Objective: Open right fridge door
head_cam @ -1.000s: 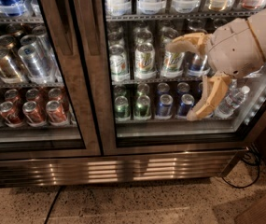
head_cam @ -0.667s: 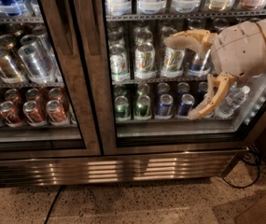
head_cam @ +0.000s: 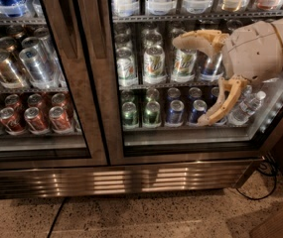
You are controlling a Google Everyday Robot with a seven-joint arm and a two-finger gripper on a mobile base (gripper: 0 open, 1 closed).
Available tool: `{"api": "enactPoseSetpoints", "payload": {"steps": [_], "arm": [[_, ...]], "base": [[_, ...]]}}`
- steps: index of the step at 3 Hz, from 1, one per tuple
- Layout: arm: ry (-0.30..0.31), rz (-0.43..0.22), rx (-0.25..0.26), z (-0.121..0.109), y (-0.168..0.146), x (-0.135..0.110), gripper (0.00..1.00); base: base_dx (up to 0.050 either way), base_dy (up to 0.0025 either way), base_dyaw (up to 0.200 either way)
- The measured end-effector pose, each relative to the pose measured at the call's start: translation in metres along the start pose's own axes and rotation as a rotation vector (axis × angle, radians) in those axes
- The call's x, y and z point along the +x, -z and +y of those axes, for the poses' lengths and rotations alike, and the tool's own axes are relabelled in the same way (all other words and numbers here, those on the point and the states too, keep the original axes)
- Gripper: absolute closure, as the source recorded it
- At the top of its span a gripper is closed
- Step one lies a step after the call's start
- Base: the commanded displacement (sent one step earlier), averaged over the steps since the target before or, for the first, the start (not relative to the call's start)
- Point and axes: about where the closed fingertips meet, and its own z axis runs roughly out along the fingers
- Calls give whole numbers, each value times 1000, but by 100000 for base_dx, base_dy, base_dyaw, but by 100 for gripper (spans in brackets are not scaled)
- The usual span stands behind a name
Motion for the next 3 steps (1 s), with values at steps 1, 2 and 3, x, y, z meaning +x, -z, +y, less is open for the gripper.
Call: {"api": "enactPoseSetpoints", "payload": {"steps": [1, 2, 3], "arm": [[-12, 18, 41, -64, 17, -13, 0], [-10, 0, 28, -64, 15, -13, 0], [1, -88, -35, -62, 4, -17, 0]], "base": [[0, 0, 0], [0, 0, 0], [0, 0, 0]]}}
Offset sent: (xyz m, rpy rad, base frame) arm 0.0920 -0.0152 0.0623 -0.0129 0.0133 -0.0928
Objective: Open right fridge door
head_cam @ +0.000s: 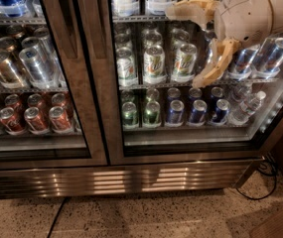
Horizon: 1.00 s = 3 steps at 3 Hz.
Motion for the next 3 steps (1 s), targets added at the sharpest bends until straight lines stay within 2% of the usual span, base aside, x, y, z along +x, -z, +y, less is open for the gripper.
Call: {"api": "enactPoseSetpoints", "payload": {"steps": [1, 3], "arm": [[-9, 8, -5, 4, -7, 5, 0], [-114, -31, -24, 38, -35, 65, 0]], "base": [[0, 0, 0], [0, 0, 0]]}}
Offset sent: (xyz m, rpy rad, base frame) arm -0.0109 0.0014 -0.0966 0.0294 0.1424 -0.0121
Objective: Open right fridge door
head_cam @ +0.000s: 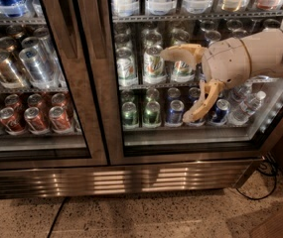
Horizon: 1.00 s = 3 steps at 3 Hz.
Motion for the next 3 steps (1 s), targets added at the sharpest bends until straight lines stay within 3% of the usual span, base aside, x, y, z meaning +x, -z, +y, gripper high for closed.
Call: {"api": "enactPoseSetpoints", "payload": {"steps": [2, 3], "arm": [[5, -15, 0, -7, -7, -6, 0], [28, -4, -56, -10, -32, -21, 0]], "base": [[0, 0, 0], [0, 0, 0]]}}
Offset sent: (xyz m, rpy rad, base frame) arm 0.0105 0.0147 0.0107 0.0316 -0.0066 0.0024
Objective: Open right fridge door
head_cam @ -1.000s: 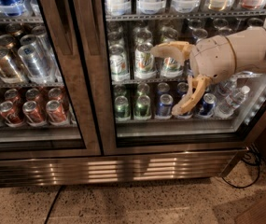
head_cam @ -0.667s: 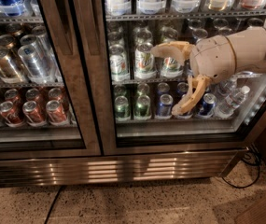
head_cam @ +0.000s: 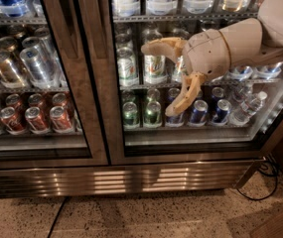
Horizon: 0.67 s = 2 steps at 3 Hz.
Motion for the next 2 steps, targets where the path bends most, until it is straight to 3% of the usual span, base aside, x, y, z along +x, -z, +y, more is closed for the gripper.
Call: {"api": "enactPoseSetpoints", "payload": {"steps": [2], "arm": [[42, 54, -158, -1, -61, -26, 0]], "base": [[0, 0, 0]]}}
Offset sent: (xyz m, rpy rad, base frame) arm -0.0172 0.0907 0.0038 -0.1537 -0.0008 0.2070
